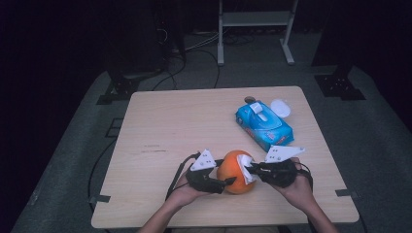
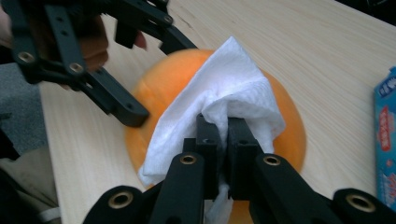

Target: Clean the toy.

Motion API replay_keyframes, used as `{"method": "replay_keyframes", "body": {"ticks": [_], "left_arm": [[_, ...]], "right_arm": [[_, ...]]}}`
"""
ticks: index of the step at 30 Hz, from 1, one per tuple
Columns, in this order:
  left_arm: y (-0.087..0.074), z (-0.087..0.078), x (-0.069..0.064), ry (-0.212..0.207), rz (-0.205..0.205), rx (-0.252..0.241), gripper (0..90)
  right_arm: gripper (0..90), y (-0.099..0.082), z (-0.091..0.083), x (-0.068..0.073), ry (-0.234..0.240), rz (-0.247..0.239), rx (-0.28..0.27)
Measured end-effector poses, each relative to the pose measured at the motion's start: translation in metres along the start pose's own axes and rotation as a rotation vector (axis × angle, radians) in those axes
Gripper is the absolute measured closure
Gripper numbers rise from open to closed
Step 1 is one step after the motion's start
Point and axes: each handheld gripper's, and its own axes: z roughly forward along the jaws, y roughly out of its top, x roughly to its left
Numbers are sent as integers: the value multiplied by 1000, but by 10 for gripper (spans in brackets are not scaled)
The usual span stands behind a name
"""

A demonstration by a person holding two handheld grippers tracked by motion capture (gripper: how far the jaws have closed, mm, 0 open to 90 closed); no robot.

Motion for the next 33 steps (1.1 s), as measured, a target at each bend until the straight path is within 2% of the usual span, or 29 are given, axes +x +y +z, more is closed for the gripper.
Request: {"method": "replay_keyframes", "body": {"ticks": [1,2,3,5,6,8,10,13,15,19,21,22,25,30,33], "left_arm": [[2,1,-3,1,17,5,314],[4,1,-6,3,26,6,310],[5,2,-9,10,37,9,310],[4,4,-13,20,74,17,306],[4,4,-13,22,76,21,306],[2,4,-11,20,78,19,314],[1,4,-9,16,64,8,315],[1,6,-11,13,71,-1,316],[3,7,-15,19,97,8,315],[4,10,-25,8,158,23,313],[4,11,-27,19,180,39,311],[3,11,-26,17,175,35,312],[1,10,-23,9,166,34,317],[-3,9,-16,9,150,46,314],[-5,8,-12,1,131,46,303]], "right_arm": [[848,2,0,3,13,1,-8],[848,9,1,14,44,-29,-25],[848,9,1,14,44,-29,-25],[848,15,3,22,43,-59,-20],[848,17,4,24,45,-71,-19],[848,17,3,23,30,-81,-8],[848,15,0,17,19,-66,-7],[848,12,-3,12,9,-48,-3],[848,14,-1,17,2,-67,10],[848,22,7,34,46,-113,5],[848,24,11,38,51,-130,16],[848,23,12,38,46,-134,21],[848,21,7,32,52,-110,15],[847,12,-6,14,-1,-76,15],[847,4,-10,1,-29,-38,27]]}}
